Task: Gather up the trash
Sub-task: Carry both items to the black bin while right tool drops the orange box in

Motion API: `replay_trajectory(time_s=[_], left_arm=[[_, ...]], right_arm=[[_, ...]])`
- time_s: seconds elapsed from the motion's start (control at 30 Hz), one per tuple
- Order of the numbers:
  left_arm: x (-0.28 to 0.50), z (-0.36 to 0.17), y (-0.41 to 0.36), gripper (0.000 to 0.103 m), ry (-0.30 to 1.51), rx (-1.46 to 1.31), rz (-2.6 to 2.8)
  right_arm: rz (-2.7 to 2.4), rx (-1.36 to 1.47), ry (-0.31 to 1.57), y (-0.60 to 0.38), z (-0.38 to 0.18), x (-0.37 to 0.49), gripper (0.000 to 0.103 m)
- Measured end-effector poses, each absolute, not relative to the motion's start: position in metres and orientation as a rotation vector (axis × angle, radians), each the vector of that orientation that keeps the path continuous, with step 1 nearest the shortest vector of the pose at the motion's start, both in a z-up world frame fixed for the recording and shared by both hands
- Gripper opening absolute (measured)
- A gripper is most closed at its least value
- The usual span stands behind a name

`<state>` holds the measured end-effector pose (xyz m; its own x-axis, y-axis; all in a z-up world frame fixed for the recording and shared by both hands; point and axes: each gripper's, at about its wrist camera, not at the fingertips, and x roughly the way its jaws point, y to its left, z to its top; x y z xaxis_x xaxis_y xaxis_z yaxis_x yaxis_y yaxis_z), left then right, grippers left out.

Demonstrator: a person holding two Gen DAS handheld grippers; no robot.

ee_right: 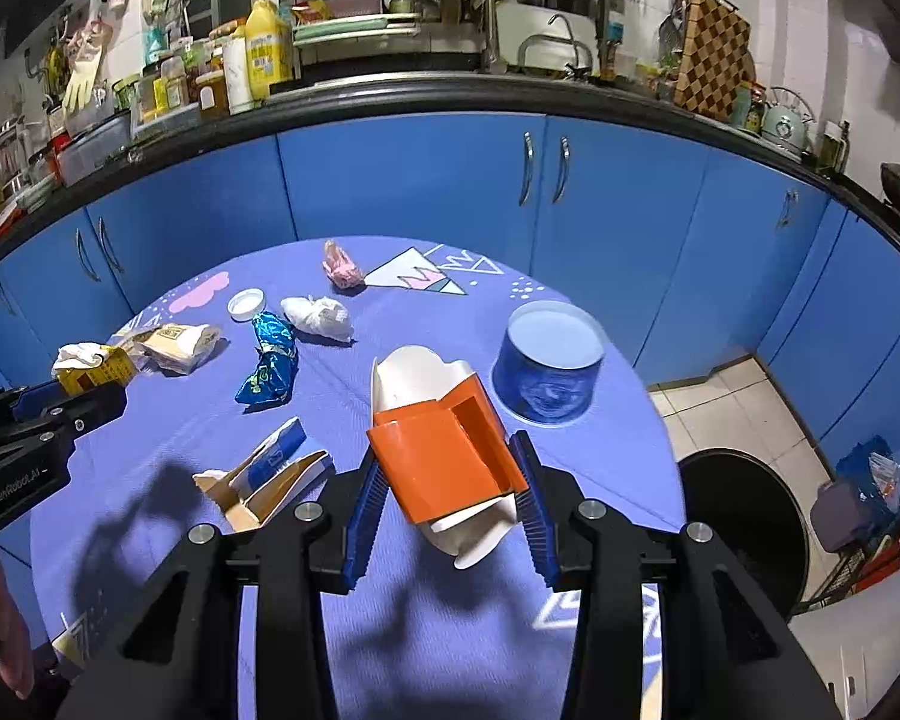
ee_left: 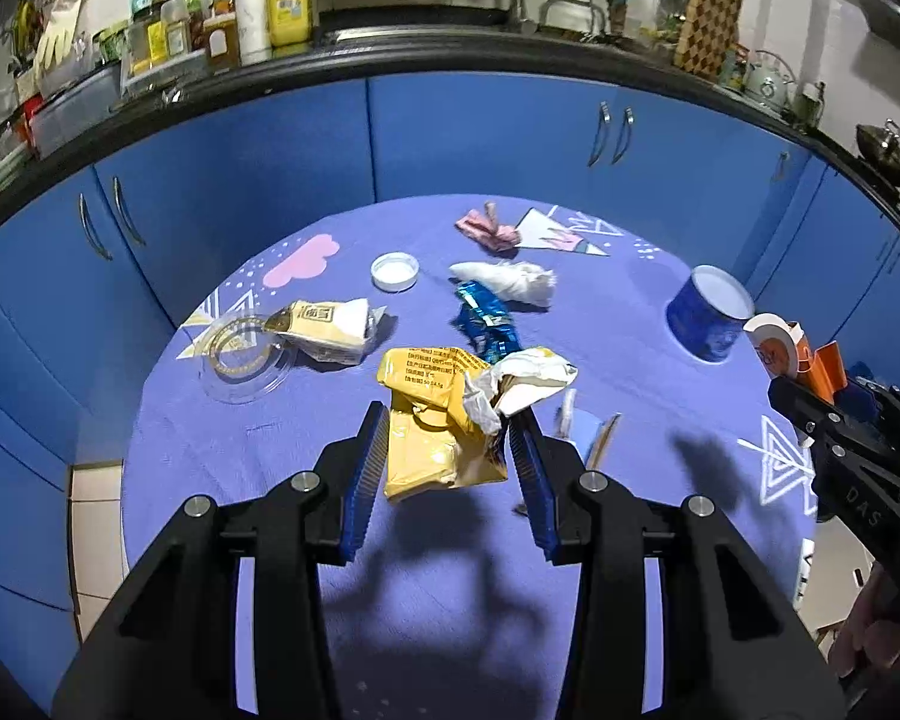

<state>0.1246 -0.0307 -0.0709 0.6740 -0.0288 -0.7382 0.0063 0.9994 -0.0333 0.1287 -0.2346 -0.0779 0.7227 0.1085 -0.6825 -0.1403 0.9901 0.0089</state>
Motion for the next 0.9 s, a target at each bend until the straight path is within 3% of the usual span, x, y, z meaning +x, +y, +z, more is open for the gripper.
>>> replay_trajectory(time_s=[0.9], left_arm=[[0.074, -0.032, -0.097, 0.043, 0.759, 0.043, -0.160]], right_arm=[[0.070, -0.013, 0.645, -0.270, -0.038, 0.067, 0.040]])
